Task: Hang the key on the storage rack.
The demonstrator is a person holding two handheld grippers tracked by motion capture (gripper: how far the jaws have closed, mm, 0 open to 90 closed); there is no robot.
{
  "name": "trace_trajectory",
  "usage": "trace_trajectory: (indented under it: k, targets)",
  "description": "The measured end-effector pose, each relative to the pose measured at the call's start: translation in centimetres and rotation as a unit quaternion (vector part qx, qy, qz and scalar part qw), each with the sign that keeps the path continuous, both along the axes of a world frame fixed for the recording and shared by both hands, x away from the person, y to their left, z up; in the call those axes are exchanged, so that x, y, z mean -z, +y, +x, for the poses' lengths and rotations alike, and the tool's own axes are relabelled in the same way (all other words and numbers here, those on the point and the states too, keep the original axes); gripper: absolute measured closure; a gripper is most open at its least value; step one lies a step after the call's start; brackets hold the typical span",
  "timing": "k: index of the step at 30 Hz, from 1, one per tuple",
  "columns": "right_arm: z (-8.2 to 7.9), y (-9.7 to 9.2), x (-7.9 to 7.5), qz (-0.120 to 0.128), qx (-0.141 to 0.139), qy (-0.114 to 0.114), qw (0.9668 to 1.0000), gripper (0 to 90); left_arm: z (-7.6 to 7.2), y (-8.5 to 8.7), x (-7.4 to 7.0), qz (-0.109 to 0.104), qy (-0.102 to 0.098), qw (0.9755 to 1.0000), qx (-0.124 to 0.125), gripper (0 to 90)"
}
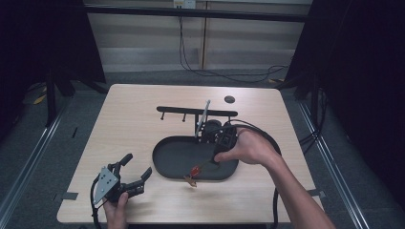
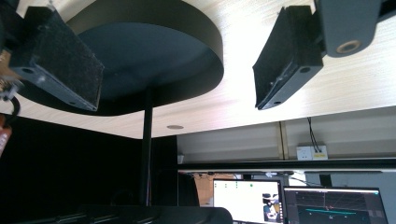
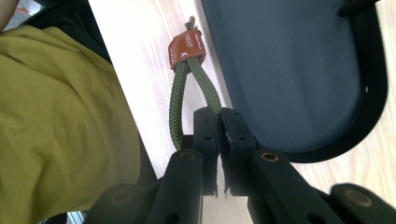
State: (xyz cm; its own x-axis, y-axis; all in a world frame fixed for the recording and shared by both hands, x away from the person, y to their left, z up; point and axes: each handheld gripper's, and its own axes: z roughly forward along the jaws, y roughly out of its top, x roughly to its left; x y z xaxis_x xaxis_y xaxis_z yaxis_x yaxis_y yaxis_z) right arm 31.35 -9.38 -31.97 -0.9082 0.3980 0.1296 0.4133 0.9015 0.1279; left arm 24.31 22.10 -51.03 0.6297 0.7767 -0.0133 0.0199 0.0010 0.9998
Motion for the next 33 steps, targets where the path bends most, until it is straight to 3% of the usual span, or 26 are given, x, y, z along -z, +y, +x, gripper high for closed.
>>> trace_trajectory:
  k: [13, 14, 24, 33]
  targets:
    - [1.4, 0.6, -2.1, 0.001, 0.002, -0.012, 0.9999, 85.9, 0.0, 0.0, 0.0, 0.000, 0.000, 1.0000, 0.000, 15.6]
    - [1.7, 0.6, -2.2, 0.001, 0.007, -0.019, 0.9998, 85.9, 0.0, 0.0, 0.0, 0.003, 0.000, 1.0000, 0.001, 15.6]
    - [4.0, 0.6, -2.7, 0.000, 0.019, -0.015, 0.9997, 85.9, 0.0, 0.1, 0.0, 0.004, 0.000, 1.0000, 0.000, 15.6]
    - [6.1, 0.3, -3.6, 0.006, 0.034, -0.037, 0.9987, 85.9, 0.0, 0.1, 0.0, 0.005, -0.001, 1.0000, 0.002, 15.6]
